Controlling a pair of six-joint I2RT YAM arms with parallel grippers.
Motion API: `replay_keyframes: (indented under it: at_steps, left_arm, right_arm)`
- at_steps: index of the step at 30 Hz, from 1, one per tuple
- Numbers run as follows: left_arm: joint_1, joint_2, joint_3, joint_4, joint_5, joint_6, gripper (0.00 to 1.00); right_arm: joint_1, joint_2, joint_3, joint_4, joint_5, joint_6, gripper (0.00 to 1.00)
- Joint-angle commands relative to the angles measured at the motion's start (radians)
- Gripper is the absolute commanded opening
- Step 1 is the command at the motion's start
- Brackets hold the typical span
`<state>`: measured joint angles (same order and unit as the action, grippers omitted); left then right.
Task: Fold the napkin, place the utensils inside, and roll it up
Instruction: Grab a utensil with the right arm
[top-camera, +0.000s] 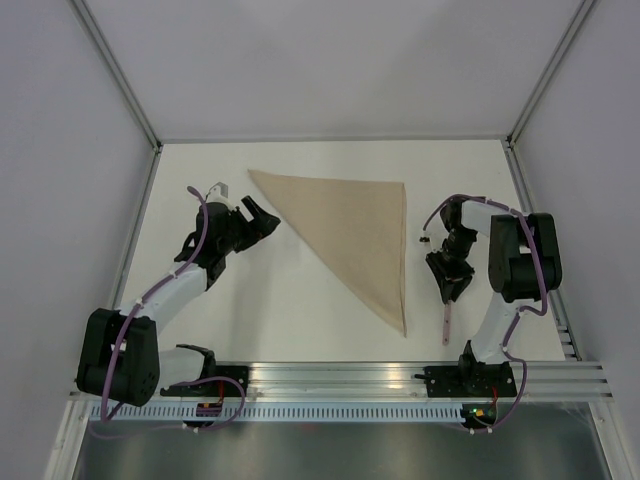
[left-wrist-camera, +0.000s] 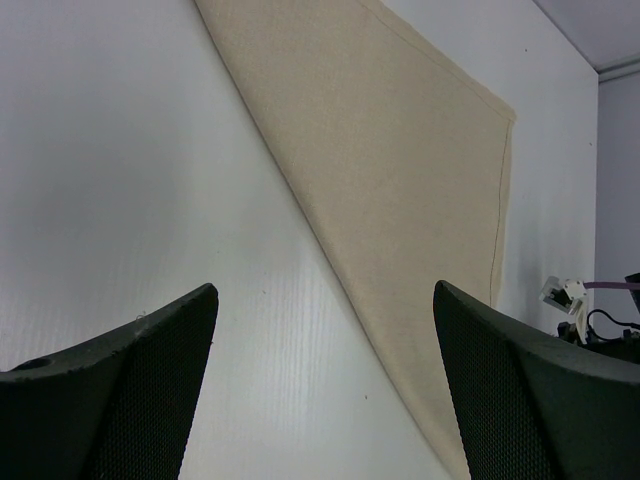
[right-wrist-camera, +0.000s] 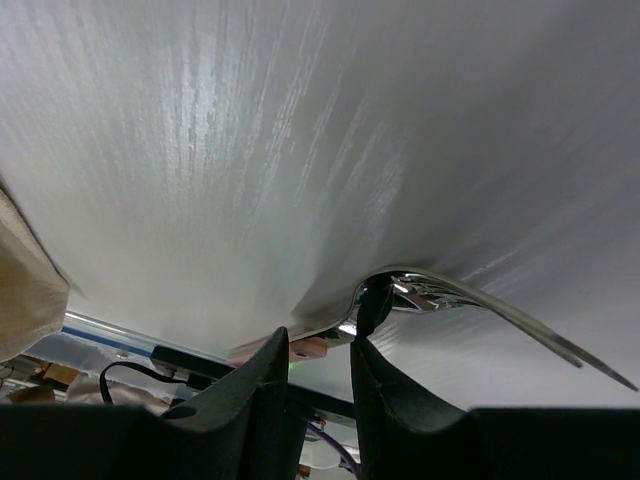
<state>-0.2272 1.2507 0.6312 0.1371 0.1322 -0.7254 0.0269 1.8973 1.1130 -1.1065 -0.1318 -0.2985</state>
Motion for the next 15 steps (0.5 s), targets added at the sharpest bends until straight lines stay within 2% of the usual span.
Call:
replay_keyframes:
  at_steps: [1, 15]
  left_arm:
    - [-0.003, 0.009, 0.042, 0.018, -0.017, 0.024, 0.92]
    - [-0.003, 0.016, 0.059, 0.007, -0.020, 0.029, 0.92]
  right_arm:
    - [0.019, 0.042, -0.024, 0.197, 0.173, 0.038, 0.37]
    - [0.039, 0.029, 0.021, 0.275, 0.178, 0.067, 0.22]
